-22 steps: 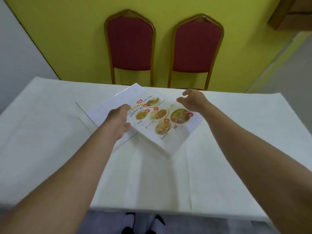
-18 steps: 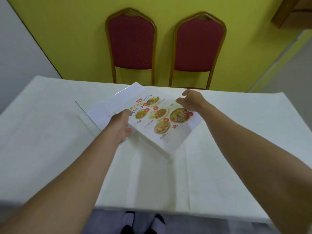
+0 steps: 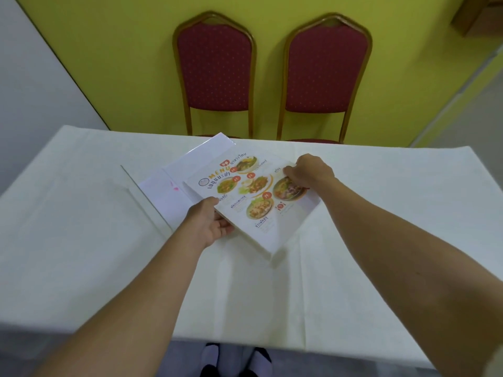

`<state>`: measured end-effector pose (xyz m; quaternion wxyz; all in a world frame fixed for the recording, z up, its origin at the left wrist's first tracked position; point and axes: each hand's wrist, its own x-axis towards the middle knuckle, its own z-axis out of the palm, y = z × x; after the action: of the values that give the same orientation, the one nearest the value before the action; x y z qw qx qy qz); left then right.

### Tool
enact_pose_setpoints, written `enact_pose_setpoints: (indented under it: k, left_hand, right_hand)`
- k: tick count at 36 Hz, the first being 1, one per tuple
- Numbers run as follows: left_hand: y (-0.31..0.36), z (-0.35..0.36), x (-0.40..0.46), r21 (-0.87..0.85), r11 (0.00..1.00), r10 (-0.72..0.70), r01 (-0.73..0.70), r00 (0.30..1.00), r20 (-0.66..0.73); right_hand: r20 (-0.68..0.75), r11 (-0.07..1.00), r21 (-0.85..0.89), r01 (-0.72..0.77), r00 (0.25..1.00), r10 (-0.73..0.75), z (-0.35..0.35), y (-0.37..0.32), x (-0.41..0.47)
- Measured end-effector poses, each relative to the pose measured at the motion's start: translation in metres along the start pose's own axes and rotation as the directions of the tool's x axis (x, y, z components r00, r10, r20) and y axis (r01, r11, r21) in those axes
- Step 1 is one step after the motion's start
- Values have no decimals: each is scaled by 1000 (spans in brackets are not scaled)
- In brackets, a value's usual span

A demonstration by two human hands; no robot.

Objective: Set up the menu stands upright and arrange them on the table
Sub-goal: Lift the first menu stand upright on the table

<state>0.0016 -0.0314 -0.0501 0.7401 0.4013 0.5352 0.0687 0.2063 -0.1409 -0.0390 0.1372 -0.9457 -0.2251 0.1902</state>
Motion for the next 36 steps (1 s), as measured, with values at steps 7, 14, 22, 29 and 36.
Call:
enact_pose_setpoints:
  k: [7,14,22,29,36]
  left_hand:
    - [-2,6,-1,11,998,63,-63,998,-22]
    - [19,19,-14,142,942,301,-305,952,48]
    - [46,49,-49,274,693,635,-666,745,204]
    - [35,61,-55,372,507,714,-778,620,326]
    - [22,61,-49,451,421,715,-787,594,369]
  right_hand:
    - [-33,989,144,-23,999,28,-6,7,2]
    - [-151,894,448,-9,985,86,-24,35,-16]
    - [-243,593,793,136,965,103,-54,75,-47]
    - [-225,515,841,165,973,55,-46,108,-73]
    - [-212,460,877,141,972,106,-28,119,-89]
